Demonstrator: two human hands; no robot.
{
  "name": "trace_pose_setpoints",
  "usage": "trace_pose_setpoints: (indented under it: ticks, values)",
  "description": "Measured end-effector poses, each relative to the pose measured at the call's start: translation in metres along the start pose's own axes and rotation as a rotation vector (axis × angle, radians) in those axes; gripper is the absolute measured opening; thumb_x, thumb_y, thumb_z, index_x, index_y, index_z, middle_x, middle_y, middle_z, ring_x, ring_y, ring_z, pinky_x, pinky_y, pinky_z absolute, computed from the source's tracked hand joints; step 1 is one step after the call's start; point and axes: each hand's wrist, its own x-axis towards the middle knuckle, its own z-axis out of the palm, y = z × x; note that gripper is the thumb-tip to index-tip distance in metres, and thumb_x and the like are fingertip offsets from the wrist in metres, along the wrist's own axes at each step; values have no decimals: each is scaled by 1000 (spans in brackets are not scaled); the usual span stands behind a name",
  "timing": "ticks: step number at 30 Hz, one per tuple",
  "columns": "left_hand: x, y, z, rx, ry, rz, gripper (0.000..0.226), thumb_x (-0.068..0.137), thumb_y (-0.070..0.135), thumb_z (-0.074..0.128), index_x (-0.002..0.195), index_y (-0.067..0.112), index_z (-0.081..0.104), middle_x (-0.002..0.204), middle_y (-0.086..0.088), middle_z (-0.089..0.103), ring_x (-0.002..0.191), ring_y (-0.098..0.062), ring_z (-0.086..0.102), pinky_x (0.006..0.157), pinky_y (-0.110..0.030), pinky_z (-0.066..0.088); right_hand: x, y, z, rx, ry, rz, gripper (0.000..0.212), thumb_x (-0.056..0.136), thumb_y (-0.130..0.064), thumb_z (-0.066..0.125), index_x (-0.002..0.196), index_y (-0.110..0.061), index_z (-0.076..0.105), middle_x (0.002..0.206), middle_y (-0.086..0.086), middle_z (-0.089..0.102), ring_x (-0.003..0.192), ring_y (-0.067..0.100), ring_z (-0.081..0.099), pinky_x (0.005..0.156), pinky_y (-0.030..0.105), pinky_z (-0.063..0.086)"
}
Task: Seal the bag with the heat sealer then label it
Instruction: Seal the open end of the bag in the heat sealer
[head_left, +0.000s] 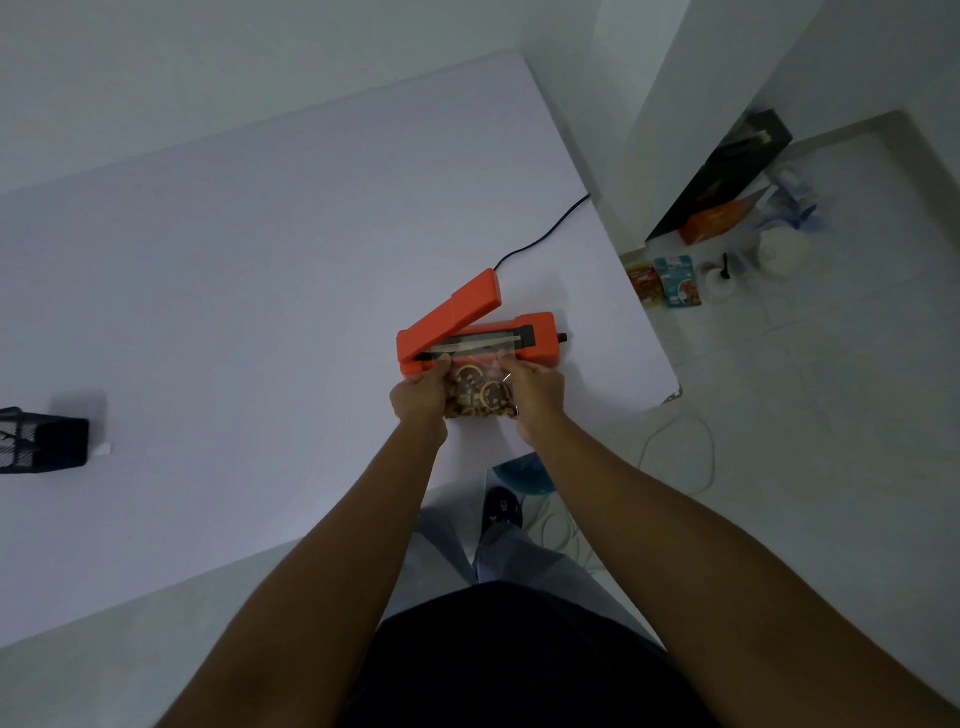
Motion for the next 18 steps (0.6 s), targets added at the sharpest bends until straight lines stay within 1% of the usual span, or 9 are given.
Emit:
trace_pose_setpoints:
  ticks: [4, 6, 8, 11, 13, 15, 17, 18]
  values:
    - [-2, 1, 0, -2, -1, -16, 38, 81, 31, 79, 107, 7, 66, 102, -7, 74, 94, -26, 71, 91, -46, 58, 1, 0, 0, -21, 12, -13, 11, 84, -27, 77, 80, -22, 67, 93, 6, 76, 83, 21, 74, 72, 36, 62]
    - [-1, 0, 0, -3, 2, -22, 35, 81, 30, 78, 106, 8, 66, 102, -7, 74, 93, -26, 72, 90, -46, 58, 2, -1, 0, -29, 16, -15, 11, 84, -27, 77, 82, -22, 68, 92, 4, 76, 83, 20, 74, 65, 31, 59]
    - [0, 0, 1, -4, 0, -24, 31, 82, 30, 77, 103, 9, 66, 101, -7, 74, 92, -26, 72, 90, -46, 58, 3, 0, 0, -32, 15, -12, 12, 83, -28, 78, 86, -21, 69, 94, 4, 76, 82, 18, 73, 62, 29, 58]
    - [1, -1, 1, 0, 4, -23, 26, 83, 29, 77, 97, 11, 65, 100, -7, 74, 92, -26, 72, 89, -46, 59, 3, 0, 0, -41, 7, -10, 23, 83, -30, 78, 99, -14, 72, 96, 5, 76, 83, 18, 74, 62, 29, 58]
    - [1, 0, 1, 0, 8, -23, 25, 82, 28, 77, 96, 10, 65, 100, -7, 74, 91, -26, 72, 88, -46, 59, 3, -1, -1, -63, 3, -18, 26, 83, -31, 78, 101, -13, 72, 94, 4, 76, 81, 17, 74, 60, 27, 57]
    - [1, 1, 1, 0, 5, -25, 29, 82, 27, 77, 101, 8, 66, 100, -7, 74, 91, -25, 72, 88, -46, 59, 4, -1, -3, -85, -13, -17, 26, 82, -32, 79, 99, -14, 71, 92, 4, 77, 79, 17, 74, 62, 31, 60]
    - [1, 1, 1, 2, 5, -24, 32, 82, 28, 77, 104, 8, 66, 101, -7, 74, 91, -26, 72, 88, -46, 59, 7, 0, -8, -96, -50, -17, 31, 80, -34, 80, 100, -11, 73, 92, 6, 78, 80, 22, 76, 68, 37, 63]
    - [1, 1, 1, 4, 5, -23, 33, 82, 29, 77, 105, 8, 65, 101, -6, 74, 91, -26, 72, 88, -47, 59, 8, 0, -11, -107, -69, -15, 33, 80, -35, 80, 100, -10, 73, 92, 7, 78, 81, 24, 76, 68, 37, 63]
